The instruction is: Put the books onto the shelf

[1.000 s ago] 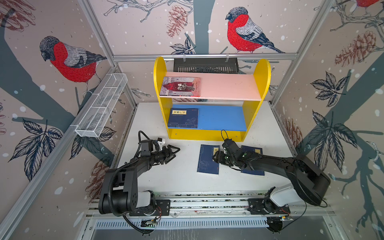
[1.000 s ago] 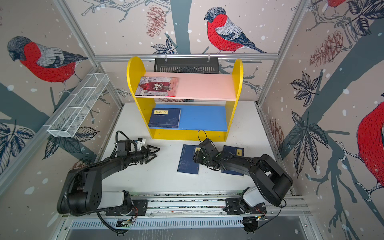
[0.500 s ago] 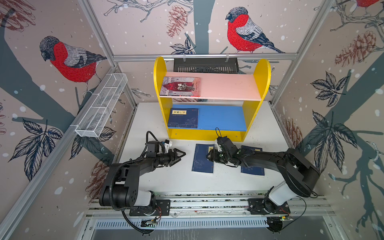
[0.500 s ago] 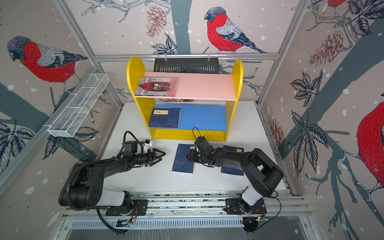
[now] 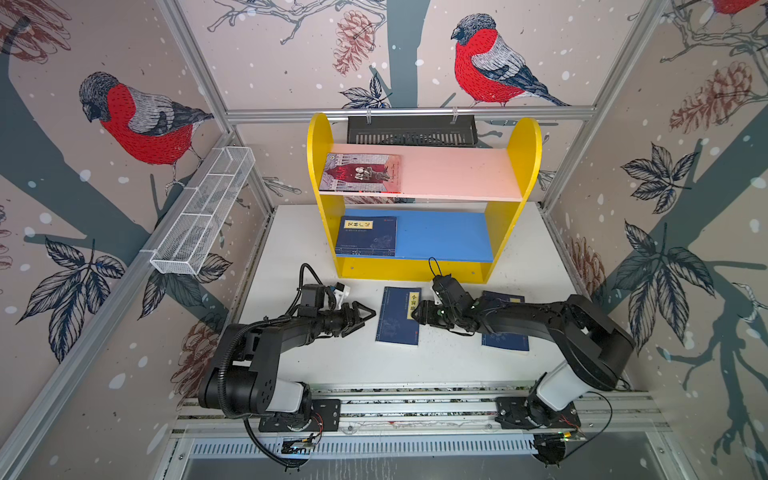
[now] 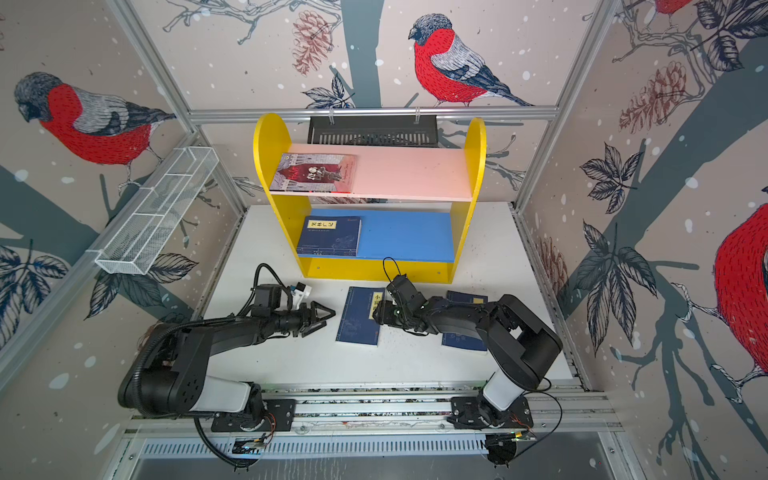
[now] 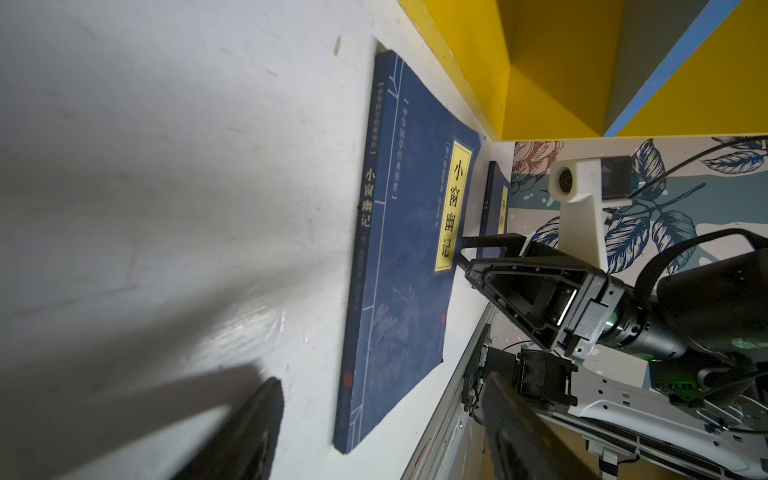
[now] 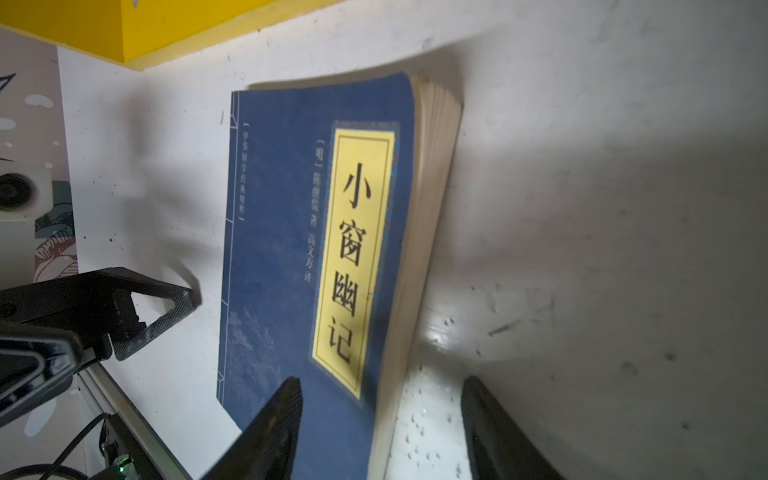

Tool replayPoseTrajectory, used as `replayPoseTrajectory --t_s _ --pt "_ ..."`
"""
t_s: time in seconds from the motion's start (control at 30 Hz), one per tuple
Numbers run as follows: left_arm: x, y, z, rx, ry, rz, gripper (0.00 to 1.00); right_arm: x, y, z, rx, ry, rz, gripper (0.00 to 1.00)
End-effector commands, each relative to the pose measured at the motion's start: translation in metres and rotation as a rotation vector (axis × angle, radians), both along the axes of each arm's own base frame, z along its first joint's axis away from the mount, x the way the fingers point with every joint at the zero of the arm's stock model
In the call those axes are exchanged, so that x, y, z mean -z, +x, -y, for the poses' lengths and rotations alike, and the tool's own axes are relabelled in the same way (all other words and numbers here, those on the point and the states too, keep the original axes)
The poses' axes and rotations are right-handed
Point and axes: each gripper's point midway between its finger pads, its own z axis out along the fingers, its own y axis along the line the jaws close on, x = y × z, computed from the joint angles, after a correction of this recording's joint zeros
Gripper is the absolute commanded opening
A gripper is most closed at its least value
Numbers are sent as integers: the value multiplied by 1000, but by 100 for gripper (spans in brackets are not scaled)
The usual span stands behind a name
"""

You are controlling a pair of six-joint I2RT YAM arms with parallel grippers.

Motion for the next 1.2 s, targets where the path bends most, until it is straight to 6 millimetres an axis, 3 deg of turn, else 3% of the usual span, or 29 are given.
replayPoseTrajectory --t_s 0.0,0.33,0.6,0.77,1.17 --pt "-2 0 5 25 9 46 76 0 -3 -7 -13 34 -17 63" --pt "9 -7 13 58 9 11 77 -8 -7 -33 -86 154 -29 60" --pt "11 -9 16 66 6 5 77 -21 -10 -42 -95 218 -8 46" --pt "9 -10 16 64 4 10 77 -27 -10 -46 -106 249 -2 30" --pt "2 -8 16 60 -2 37 78 -19 -9 -48 -105 263 -12 20"
